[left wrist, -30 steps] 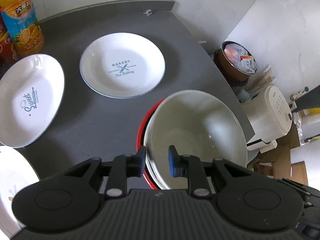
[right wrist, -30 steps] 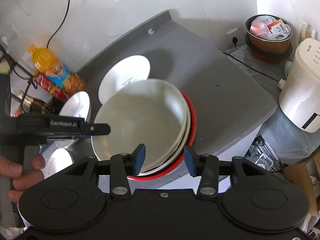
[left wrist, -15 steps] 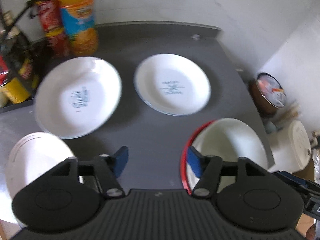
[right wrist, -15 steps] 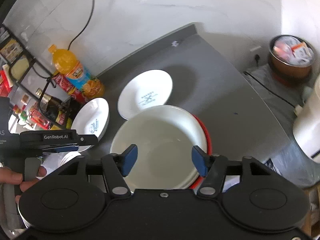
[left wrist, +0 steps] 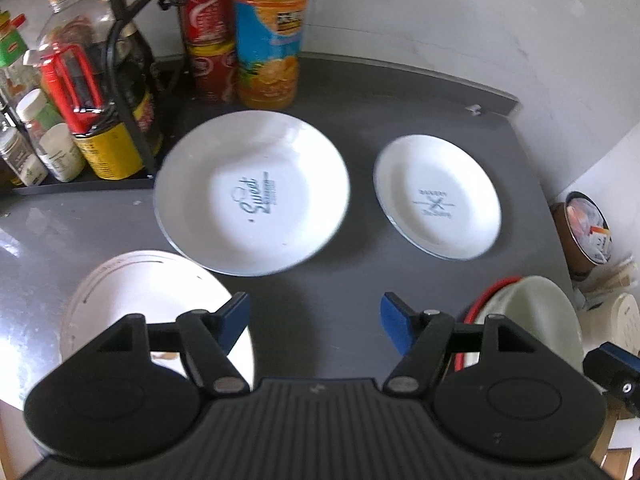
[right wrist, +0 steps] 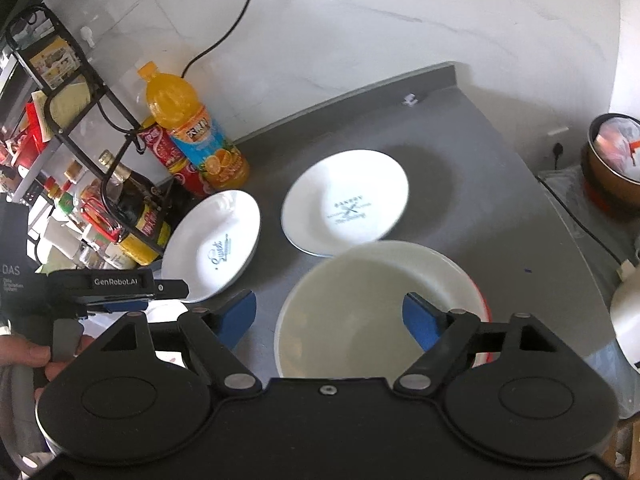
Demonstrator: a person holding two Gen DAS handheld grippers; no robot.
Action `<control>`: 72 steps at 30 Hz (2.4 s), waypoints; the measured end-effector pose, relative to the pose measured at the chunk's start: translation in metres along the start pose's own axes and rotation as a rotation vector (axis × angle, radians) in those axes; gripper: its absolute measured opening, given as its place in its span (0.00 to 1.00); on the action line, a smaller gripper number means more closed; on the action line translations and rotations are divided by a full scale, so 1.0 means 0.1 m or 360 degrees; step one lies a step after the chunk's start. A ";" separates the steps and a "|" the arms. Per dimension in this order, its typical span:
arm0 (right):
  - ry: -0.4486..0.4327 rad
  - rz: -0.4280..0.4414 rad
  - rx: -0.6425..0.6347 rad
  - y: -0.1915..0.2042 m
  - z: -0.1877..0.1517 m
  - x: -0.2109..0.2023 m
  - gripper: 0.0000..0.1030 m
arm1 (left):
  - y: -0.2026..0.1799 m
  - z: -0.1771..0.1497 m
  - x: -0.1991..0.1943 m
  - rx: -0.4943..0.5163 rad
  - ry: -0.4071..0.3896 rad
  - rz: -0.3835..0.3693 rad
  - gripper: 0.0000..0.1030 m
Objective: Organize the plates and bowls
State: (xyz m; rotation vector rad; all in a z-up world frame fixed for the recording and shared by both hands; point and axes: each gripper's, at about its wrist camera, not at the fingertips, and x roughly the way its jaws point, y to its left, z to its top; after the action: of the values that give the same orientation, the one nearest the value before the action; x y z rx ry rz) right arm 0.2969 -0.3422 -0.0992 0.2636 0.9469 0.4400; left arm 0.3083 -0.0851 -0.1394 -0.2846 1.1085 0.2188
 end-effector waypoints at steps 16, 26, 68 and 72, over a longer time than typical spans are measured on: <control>0.0007 -0.0011 -0.0087 0.72 0.13 0.35 0.77 | 0.80 0.21 0.04 -0.0096 0.0008 0.0058 0.69; 0.0056 -0.0082 -0.0085 1.06 0.08 0.71 0.75 | 1.22 0.31 0.15 -0.0106 0.0023 0.0022 0.69; 0.0253 -0.0454 -0.0199 1.59 0.19 2.05 0.49 | 1.68 0.71 1.17 -0.0048 0.0103 -0.0034 0.29; 0.0285 -0.0454 -0.0113 1.49 0.30 2.10 0.37 | 1.64 0.72 1.22 -0.0049 0.0090 -0.0048 0.23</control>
State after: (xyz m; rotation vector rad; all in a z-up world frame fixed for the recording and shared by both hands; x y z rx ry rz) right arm 0.3909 -0.1122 -0.1740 0.0223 1.1228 0.2361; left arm 0.3706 0.0976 -0.2382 -0.3364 1.1568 0.2021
